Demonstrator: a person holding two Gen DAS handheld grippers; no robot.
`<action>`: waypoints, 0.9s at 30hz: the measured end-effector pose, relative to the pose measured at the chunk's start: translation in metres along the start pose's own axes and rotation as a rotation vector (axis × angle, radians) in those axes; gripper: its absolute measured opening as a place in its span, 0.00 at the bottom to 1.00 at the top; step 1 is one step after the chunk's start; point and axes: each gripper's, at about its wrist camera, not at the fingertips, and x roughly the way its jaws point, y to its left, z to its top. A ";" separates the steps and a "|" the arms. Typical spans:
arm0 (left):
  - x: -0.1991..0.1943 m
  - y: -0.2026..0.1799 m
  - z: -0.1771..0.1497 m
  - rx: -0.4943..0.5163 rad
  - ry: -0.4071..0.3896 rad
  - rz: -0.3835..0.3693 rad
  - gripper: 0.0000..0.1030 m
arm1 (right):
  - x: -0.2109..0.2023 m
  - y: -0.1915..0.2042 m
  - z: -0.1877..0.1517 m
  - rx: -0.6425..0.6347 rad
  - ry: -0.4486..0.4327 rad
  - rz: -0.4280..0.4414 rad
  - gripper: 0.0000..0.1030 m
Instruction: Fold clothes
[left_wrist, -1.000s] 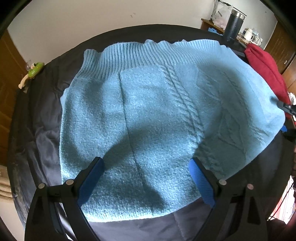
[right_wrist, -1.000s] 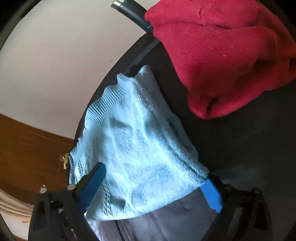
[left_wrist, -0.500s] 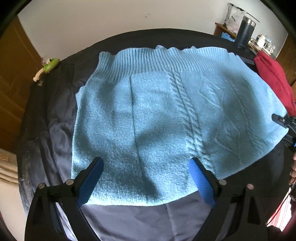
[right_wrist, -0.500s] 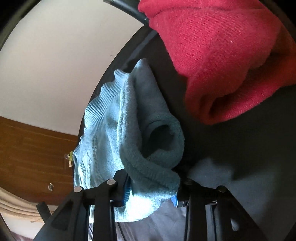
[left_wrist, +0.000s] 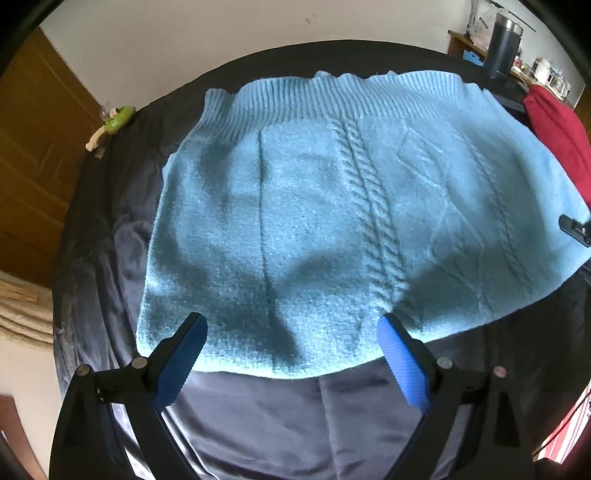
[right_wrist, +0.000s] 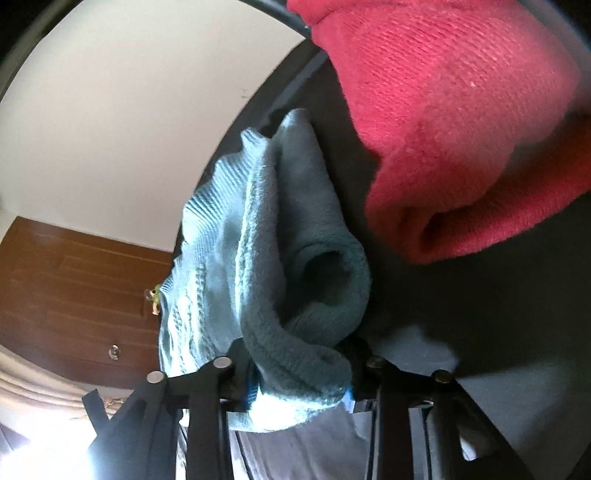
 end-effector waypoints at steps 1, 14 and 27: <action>-0.001 0.003 0.001 -0.008 -0.002 -0.007 0.92 | -0.001 0.003 0.000 -0.007 0.002 -0.021 0.28; -0.008 0.037 0.054 -0.010 -0.017 -0.281 0.92 | -0.022 0.116 -0.015 -0.260 -0.176 -0.217 0.18; -0.021 -0.030 0.150 0.098 0.128 -0.923 0.99 | -0.002 0.208 -0.074 -0.643 -0.260 -0.459 0.18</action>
